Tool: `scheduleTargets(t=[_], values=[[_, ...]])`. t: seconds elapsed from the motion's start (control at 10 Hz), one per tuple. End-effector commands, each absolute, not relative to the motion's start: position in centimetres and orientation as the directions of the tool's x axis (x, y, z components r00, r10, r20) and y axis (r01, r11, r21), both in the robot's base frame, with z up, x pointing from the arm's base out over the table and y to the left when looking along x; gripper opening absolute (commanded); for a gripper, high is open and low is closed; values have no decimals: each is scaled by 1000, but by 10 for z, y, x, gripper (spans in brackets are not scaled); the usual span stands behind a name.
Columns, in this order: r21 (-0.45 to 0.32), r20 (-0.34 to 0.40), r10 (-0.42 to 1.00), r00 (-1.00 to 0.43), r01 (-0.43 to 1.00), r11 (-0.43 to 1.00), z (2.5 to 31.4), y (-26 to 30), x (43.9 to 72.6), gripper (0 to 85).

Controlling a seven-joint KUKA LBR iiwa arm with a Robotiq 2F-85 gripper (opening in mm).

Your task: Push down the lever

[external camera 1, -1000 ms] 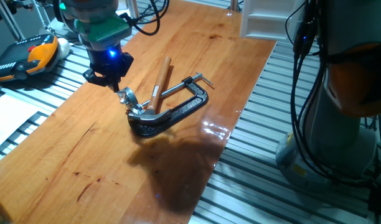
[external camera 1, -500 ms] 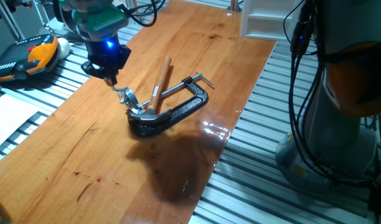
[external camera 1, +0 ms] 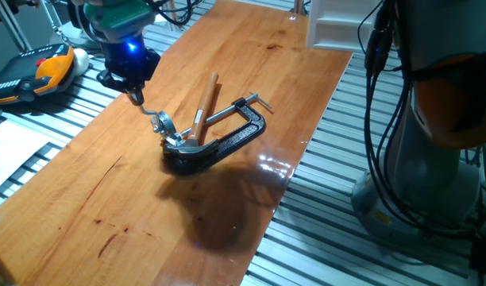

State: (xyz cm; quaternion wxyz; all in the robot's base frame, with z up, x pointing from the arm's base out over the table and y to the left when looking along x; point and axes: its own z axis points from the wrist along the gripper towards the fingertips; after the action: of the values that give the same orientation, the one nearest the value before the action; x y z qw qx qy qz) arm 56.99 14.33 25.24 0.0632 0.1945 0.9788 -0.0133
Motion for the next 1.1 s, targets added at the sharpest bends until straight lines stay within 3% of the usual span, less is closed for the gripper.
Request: scheduleTargets(t=[0.0,1.0], values=[[2,-127,377,-918,380,925,253,140,573,0],[1,-98,393,-914,395,919,259,148,588,0]])
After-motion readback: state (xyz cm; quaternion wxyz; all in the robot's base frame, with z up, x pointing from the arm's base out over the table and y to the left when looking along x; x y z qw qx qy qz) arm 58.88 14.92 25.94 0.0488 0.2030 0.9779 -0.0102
